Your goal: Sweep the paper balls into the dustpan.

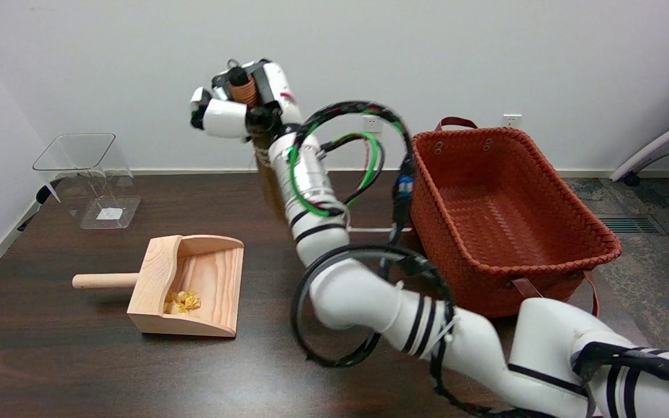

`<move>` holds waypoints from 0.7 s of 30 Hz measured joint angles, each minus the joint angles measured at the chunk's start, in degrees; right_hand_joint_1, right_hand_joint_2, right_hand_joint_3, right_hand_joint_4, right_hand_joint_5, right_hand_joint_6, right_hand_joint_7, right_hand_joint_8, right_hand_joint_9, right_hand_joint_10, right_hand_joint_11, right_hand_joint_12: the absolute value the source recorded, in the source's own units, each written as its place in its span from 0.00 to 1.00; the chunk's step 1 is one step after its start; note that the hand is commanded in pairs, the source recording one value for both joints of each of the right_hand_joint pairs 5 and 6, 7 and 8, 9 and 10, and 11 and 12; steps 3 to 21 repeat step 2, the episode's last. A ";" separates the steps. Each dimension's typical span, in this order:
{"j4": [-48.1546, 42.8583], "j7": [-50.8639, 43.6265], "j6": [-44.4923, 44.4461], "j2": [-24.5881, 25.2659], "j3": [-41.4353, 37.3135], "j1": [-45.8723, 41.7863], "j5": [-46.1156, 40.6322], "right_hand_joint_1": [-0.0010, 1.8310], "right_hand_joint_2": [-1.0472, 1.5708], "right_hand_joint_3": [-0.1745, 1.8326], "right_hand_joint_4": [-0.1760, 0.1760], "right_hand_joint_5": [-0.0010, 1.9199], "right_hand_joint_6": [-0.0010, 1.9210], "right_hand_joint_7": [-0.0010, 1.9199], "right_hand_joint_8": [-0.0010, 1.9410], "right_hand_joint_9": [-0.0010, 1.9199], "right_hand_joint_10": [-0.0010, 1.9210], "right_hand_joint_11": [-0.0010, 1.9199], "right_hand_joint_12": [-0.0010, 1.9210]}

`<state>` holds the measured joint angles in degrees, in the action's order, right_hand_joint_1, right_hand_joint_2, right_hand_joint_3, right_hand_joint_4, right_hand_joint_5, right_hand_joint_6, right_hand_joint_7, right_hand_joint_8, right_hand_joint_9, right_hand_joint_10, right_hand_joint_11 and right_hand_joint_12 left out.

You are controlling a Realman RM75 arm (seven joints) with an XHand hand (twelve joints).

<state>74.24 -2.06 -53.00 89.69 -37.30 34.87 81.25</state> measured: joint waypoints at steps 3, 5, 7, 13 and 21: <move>1.72 -1.14 0.97 -1.69 -0.72 0.24 -0.95 0.63 0.56 0.80 0.50 1.00 1.00 1.00 0.99 1.00 1.00 1.00 1.00; 1.72 -1.14 0.97 -1.69 -0.72 0.24 -0.95 0.63 0.56 0.80 0.50 1.00 1.00 1.00 0.99 1.00 1.00 1.00 1.00; 1.72 -1.14 0.97 -1.69 -0.72 0.24 -0.95 0.63 0.56 0.80 0.50 1.00 1.00 1.00 0.99 1.00 1.00 1.00 1.00; 1.72 -1.14 0.97 -1.69 -0.72 0.24 -0.95 0.63 0.56 0.80 0.50 1.00 1.00 1.00 0.99 1.00 1.00 1.00 1.00; 1.72 -1.14 0.97 -1.69 -0.72 0.24 -0.95 0.63 0.56 0.80 0.50 1.00 1.00 1.00 0.99 1.00 1.00 1.00 1.00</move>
